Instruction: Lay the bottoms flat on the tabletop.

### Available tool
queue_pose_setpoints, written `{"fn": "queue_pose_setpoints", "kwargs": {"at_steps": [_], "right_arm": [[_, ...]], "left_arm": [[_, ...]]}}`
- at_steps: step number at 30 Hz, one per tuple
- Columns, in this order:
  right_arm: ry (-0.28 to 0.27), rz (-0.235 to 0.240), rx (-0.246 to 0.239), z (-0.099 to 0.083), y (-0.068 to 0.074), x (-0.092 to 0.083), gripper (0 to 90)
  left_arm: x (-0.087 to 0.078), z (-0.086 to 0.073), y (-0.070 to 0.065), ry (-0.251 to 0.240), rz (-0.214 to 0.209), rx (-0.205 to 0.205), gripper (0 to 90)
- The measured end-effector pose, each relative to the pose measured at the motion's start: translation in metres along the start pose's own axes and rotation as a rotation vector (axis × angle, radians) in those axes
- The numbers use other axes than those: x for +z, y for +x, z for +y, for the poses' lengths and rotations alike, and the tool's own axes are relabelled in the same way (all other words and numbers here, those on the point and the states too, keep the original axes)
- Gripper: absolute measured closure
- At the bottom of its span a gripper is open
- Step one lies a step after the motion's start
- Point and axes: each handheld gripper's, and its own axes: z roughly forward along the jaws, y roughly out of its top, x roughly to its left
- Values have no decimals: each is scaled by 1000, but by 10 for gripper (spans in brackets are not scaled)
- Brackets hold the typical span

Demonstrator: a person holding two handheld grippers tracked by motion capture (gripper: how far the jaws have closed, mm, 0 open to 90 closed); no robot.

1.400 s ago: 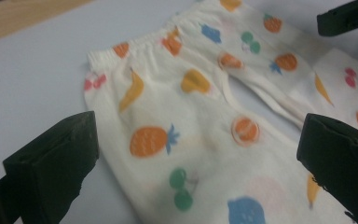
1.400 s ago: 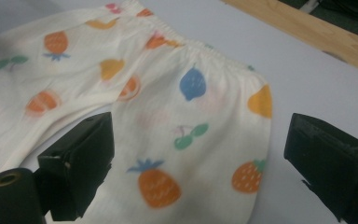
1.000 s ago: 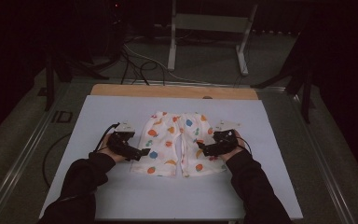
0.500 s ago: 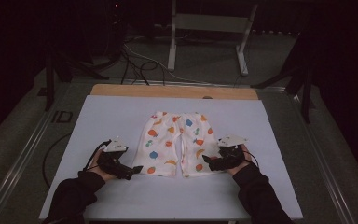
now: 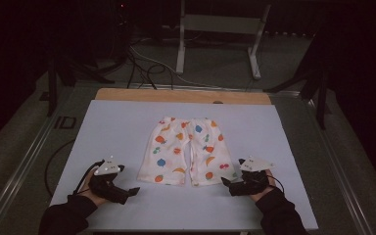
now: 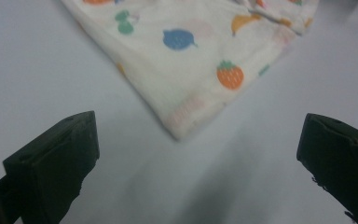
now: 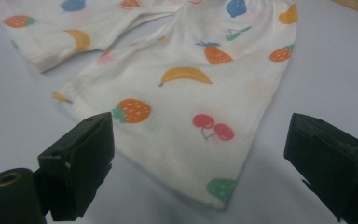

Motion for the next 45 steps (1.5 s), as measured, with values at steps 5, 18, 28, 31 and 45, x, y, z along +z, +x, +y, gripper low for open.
{"fn": "queue_pose_setpoints", "kwargs": {"at_steps": [5,18,28,31,45], "right_arm": [[5,-10,-2,-8,3,-10,87],[-2,-42,3,-30,6,-33,90],[9,-64,-23,-33,4,-31,90],[6,-56,-20,-33,4,-31,90],[14,-65,-30,-33,6,-30,91]], "left_arm": [[-9,-7,-4,-3,4,-4,4],[-21,-19,-12,-9,27,17,4],[-18,-22,-11,-5,24,18,4],[-19,-22,-12,-18,27,18,4],[-18,-21,-13,-20,10,23,4]]}}
